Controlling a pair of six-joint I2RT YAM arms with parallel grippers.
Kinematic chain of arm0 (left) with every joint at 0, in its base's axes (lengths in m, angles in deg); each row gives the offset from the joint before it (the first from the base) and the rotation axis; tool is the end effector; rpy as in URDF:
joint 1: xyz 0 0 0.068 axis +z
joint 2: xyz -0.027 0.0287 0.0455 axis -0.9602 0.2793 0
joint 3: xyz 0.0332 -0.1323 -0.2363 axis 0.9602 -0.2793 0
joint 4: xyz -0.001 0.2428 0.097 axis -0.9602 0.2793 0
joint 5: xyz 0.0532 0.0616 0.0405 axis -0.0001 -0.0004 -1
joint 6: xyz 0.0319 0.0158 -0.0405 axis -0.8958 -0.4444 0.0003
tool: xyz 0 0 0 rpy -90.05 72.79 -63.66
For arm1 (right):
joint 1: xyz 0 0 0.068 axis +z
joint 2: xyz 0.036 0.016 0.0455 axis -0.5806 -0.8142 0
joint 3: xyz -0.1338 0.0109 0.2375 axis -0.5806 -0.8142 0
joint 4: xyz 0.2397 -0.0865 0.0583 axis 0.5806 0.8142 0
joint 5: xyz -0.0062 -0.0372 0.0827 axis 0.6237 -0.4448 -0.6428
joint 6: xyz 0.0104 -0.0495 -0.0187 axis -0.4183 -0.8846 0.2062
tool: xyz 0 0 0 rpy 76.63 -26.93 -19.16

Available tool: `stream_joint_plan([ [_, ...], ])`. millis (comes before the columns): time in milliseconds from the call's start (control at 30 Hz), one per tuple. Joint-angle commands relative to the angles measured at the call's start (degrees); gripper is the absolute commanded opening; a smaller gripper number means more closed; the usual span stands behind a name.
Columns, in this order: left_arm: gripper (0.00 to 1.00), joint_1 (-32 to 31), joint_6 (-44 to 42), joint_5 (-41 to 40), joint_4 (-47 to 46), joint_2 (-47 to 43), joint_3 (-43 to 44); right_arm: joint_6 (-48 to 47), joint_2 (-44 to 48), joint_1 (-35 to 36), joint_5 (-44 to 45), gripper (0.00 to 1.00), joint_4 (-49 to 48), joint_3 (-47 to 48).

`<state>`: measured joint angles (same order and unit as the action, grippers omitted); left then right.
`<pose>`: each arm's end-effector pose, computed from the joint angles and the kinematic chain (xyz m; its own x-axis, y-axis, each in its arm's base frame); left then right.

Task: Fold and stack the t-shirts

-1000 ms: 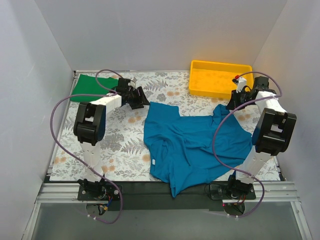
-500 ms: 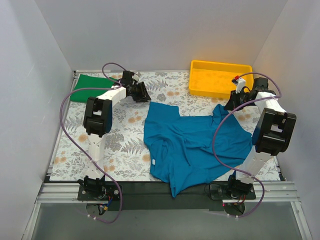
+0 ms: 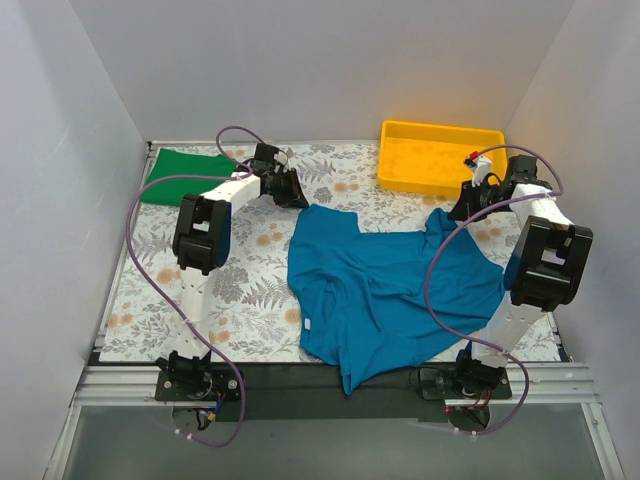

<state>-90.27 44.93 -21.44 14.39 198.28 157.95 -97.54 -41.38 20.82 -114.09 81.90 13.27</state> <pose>0.4822 -0.1590 0.1376 -0.8058 -0.5904 0.0460 -0.4596 0.5745 -0.6773 0.3783 -0.0756 0.2159 -0.6784 -0.2068 -0.7050 -0.5048 0.8284 0.2427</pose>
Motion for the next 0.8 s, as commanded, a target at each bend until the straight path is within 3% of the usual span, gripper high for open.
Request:
stream_joint_plan([
  [0,0.15,-0.47,-1.66,-1.26,4.6,2.09,-0.19,-0.8,-0.06,-0.44,-1.78,0.01,-0.48,-0.35],
  [67,0.0,-0.47,-1.83,-1.26,4.68,1.65,-0.28,-0.89,-0.06,-0.53,-1.78,0.01,-0.57,-0.35],
  [267,0.0,-0.47,-1.75,-3.88,2.14,-5.1,-2.73,-1.5,3.44,-0.7,-2.48,0.01,-0.13,-1.66],
  [333,0.0,-0.47,-1.75,-5.03,-0.58,-12.03,-5.18,-2.03,6.33,-0.7,-2.66,0.01,0.05,-3.68],
  [600,0.0,-0.12,-2.1,-11.18,-16.05,-43.68,-30.76,-11.43,21.8,1.32,2.61,0.01,3.55,-12.66],
  [767,0.0,0.32,-1.84,-14.17,-20.09,-61.85,-36.57,-14.6,31.39,1.93,4.11,0.01,11.2,-0.12],
])
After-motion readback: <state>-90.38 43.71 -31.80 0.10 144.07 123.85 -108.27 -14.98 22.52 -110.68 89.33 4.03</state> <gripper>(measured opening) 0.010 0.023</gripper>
